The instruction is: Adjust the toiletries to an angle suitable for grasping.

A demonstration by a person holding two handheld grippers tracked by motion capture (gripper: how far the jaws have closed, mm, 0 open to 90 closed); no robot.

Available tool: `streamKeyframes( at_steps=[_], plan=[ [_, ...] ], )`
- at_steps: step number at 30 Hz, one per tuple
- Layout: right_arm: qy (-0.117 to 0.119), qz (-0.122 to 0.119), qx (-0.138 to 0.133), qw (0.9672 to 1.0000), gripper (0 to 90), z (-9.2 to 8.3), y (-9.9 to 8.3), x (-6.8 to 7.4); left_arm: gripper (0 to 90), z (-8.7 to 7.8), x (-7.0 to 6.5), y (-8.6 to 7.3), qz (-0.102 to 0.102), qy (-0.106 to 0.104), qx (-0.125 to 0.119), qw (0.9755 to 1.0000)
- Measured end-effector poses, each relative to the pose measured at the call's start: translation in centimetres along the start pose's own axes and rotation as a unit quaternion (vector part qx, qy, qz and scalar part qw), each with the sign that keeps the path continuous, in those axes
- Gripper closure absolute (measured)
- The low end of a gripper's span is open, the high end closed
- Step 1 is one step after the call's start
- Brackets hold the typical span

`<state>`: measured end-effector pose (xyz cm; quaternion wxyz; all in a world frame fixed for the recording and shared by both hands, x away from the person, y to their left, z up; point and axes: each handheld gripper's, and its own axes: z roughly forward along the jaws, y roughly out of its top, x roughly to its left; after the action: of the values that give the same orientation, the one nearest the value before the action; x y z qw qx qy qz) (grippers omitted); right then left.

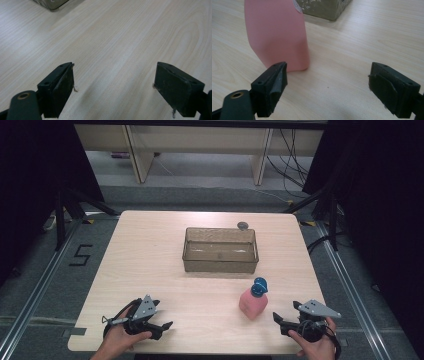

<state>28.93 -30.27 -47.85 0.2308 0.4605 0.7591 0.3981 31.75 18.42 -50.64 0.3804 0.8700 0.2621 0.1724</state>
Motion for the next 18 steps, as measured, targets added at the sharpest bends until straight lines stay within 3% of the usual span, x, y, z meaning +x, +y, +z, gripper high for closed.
streamKeyframes(
  at_steps=[3, 4, 18],
  plan=[
    [0.008, 0.005, -0.002, 1.0000, 16.5, -0.04, 0.09, 0.11, 15.8, 0.11, -0.17, -0.06, -0.010, -0.005, -0.010, 0.9999],
    [0.014, 0.011, -0.005, 0.9998, 16.9, -0.04, 0.12, 0.24, 15.8, 0.03, 0.03, -0.04, 0.002, 0.000, -0.003, 1.0000],
    [0.030, 0.011, -0.037, 0.9988, 17.8, -0.11, 0.39, 0.60, 15.8, 0.01, -0.06, -0.02, -0.004, -0.001, -0.005, 1.0000]
  ],
)
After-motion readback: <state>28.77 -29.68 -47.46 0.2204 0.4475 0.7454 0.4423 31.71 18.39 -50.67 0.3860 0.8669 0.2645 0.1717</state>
